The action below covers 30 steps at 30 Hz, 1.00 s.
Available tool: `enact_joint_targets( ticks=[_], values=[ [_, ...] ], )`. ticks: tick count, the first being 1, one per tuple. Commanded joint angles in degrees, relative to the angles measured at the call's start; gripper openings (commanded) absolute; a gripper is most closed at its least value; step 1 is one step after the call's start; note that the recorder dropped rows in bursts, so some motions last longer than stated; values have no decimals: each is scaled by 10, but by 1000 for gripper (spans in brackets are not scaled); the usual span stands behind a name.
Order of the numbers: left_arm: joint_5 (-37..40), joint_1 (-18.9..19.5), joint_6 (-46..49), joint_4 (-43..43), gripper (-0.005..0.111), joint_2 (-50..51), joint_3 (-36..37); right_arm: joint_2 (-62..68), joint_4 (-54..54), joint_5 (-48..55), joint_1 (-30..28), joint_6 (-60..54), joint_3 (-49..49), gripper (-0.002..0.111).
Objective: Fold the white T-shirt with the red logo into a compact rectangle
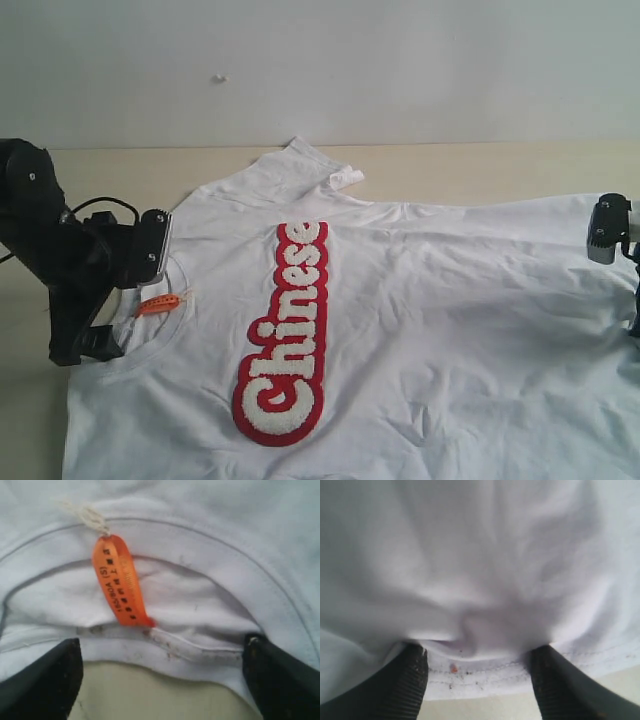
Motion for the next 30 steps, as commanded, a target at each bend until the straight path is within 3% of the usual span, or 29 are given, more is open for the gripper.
enact_joint_targets(
  ticks=[1, 20, 30],
  values=[
    [-28, -1, 5, -1, 83, 38, 7, 20, 21, -36, 2, 5, 11, 59],
    [-9, 1, 15, 12, 83, 167, 7, 21, 26, -49, 2, 5, 11, 59],
    [-32, 1, 21, 67, 83, 168, 7, 21, 37, -64, 2, 5, 11, 59]
  ],
)
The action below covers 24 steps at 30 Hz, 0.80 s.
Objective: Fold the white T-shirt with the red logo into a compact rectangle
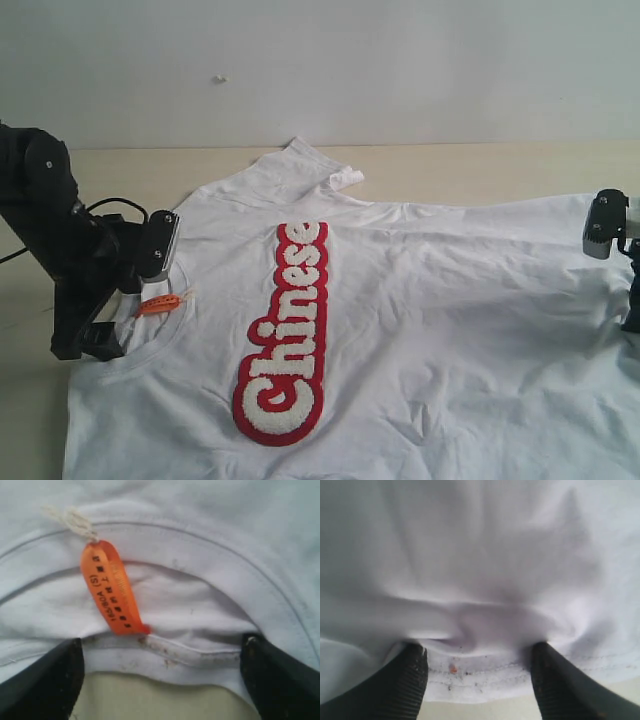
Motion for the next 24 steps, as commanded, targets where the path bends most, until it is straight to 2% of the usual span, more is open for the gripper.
enact_joint_targets(
  ticks=[1, 9, 14, 19, 22, 24],
  values=[
    [-99, -3, 10, 58, 83, 117, 51, 21, 19, -46, 2, 5, 11, 59],
    [-102, -3, 10, 64, 83, 115, 51, 34, -34, -29, 2, 5, 11, 59],
    [-109, -3, 10, 64, 83, 111, 51, 55, -92, -10, 2, 5, 11, 54],
    [-115, -3, 10, 64, 83, 104, 51, 55, -105, -16, 2, 18, 11, 54],
    [-115, -3, 10, 64, 83, 104, 51, 58, -105, -4, 2, 20, 11, 41],
    [-116, -3, 10, 64, 83, 104, 51, 64, -105, 17, 2, 20, 11, 22]
  ],
)
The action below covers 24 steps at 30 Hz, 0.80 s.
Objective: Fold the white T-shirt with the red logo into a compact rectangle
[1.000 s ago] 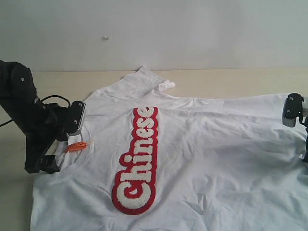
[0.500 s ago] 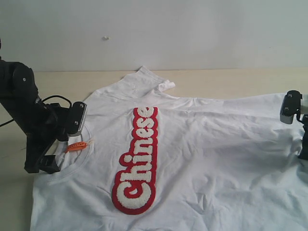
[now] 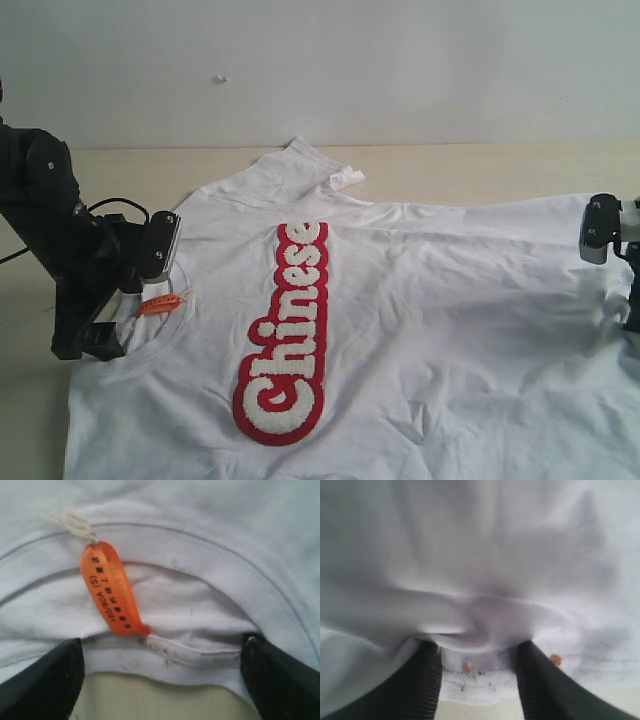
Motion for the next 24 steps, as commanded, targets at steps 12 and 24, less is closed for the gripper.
enact_joint_targets(
  ticks=[12, 24],
  values=[
    [-103, -4, 20, 66, 2, 100, 51, 50, -52, 23, -4, -3, 17, 0],
    [-79, -2, -4, 67, 0, 27, 51, -15, 15, 3, -3, -5, 17, 0]
  ],
)
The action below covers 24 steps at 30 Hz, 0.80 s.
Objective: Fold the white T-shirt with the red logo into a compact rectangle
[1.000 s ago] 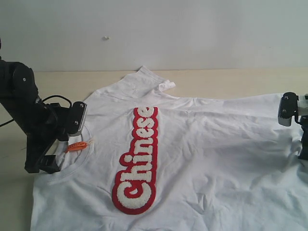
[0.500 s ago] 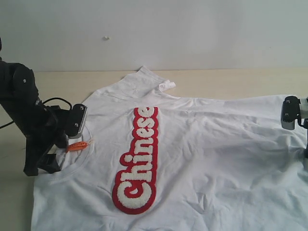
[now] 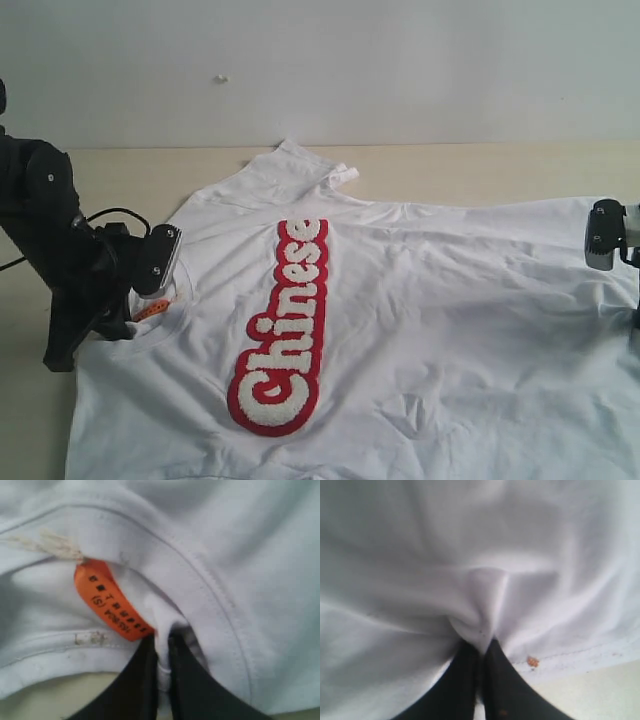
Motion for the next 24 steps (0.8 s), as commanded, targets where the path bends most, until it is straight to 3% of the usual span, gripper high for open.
enact_joint_targets(
  ticks=[1, 12, 18, 24],
  values=[
    [-62, 5, -12, 48, 0, 40, 28, -9, 34, -6, -3, -5, 15, 0],
    [-62, 33, -36, 39, 0, -94, 28, -126, 106, 27, 1, -55, 15, 0],
    [-76, 60, 4, -71, 0, -188, 28, -188, 136, 43, 1, -68, 15, 0],
    [-62, 73, 4, -84, 0, -262, 28, -255, 172, 49, 1, -85, 15, 0]
  ],
)
